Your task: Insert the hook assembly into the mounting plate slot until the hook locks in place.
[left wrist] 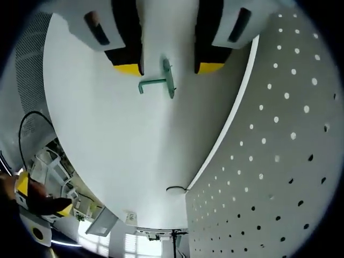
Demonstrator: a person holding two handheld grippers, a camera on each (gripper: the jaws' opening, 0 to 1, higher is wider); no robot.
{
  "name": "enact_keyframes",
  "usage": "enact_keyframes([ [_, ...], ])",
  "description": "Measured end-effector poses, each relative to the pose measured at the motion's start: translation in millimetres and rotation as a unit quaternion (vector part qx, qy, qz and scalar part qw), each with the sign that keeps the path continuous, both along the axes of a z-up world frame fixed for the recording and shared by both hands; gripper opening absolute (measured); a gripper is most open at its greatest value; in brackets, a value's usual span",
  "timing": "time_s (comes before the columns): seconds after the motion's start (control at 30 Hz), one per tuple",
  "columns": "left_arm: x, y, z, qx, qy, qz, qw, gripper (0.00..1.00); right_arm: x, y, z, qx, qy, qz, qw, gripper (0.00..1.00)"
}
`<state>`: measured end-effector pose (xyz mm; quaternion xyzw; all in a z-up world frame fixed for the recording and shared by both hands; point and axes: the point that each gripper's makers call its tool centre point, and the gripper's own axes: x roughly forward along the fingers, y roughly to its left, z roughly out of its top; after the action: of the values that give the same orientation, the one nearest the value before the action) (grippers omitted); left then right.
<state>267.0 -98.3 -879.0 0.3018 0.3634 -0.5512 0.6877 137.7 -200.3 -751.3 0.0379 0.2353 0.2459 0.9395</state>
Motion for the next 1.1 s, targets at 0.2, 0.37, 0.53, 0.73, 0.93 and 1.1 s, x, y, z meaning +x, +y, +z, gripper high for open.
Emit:
enact_keyframes([
  [0.2,2.0,0.4,0.2,-0.006,-0.004,0.013,0.9999,0.28,0.0,1.1,-1.2,0.002,0.002,0.0,1.0,0.43],
  [0.37,4.4,0.5,0.5,-0.007,-0.009,0.027,0.9996,0.22,0.2,0.2,-1.8,-0.003,0.001,0.0,1.0,0.42],
  [0.53,1.2,-0.8,0.7,-0.007,-0.012,0.022,0.9997,0.11,-0.7,-0.4,-2.1,0.002,0.002,-0.002,1.0,0.42],
  [0.73,1.8,-1.3,0.3,-0.002,-0.014,0.023,0.9996,0.05,-0.8,-0.2,-1.8,0.006,0.002,-0.003,1.0,0.42],
  [0.93,2.5,-0.8,-0.1,-0.002,-0.012,0.027,0.9996,0.03,-0.5,-2.3,-1.4,0.008,0.001,-0.007,0.9999,0.42],
  [1.1,3.0,-0.8,-0.8,-0.004,-0.01,0.029,0.9995,0.03,-1.5,-2.6,-2.7,0.008,0.003,-0.008,0.9999,0.42],
])
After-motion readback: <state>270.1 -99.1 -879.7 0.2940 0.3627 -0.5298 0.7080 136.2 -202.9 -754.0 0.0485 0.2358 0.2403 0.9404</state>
